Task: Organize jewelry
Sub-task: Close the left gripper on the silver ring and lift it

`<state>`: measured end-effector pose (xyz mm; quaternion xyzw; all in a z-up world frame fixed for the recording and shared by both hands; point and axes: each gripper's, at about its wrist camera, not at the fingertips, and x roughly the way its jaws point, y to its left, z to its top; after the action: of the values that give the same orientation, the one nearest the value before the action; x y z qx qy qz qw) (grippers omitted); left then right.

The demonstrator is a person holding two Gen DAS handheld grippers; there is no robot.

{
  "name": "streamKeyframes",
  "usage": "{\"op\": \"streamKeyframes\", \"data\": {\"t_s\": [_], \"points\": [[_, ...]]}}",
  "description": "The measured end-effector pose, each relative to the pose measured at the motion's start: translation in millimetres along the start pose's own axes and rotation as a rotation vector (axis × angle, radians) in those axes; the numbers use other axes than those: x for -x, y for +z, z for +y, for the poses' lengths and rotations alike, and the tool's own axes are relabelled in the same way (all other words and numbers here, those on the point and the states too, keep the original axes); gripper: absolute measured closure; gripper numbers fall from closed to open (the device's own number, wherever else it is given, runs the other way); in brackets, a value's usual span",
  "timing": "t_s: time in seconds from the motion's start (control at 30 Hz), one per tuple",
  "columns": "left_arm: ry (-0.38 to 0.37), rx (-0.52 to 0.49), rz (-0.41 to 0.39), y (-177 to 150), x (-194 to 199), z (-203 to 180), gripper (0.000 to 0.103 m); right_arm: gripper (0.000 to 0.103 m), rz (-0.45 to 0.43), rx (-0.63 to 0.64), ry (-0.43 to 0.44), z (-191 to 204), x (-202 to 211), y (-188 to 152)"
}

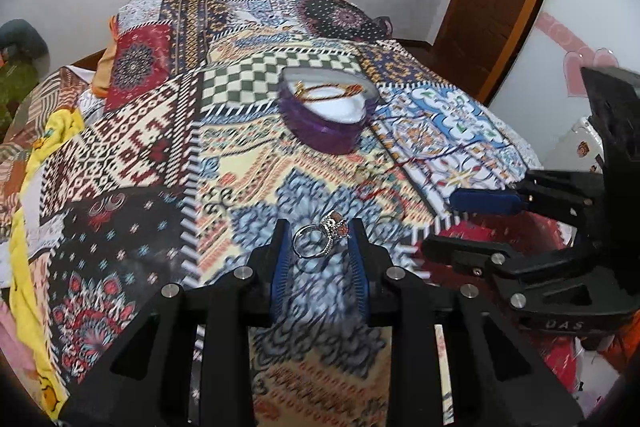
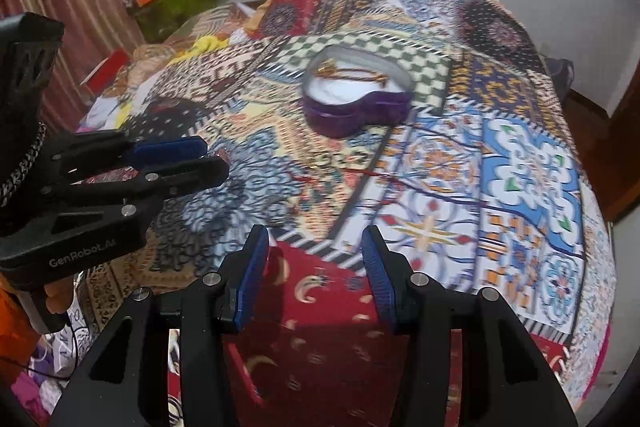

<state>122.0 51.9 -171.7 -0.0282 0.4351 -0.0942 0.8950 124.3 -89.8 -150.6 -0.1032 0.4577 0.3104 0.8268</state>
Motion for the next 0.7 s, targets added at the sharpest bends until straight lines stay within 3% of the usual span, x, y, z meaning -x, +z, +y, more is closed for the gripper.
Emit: {"op": "streamKeyframes", "data": {"t_s": [0.3,0.5,0.7], "points": [[0.019,-0.018,-0.003,-18.3,2.2,2.2,0.075,0.059,0.079,0.094,-0.007,16.8,-23.5,11.9],[0.018,-0.001,-0.013,-18.2,2.1,3.8,0.075,0.08,0.099,0.156,-0.009,27.9,-32.7,17.6],[0.027,-0.002,-0.025,-15.4,6.4,3.0,0.075,0.084,0.086,0.13,0.007,25.6,-31.9,18.5]]}}
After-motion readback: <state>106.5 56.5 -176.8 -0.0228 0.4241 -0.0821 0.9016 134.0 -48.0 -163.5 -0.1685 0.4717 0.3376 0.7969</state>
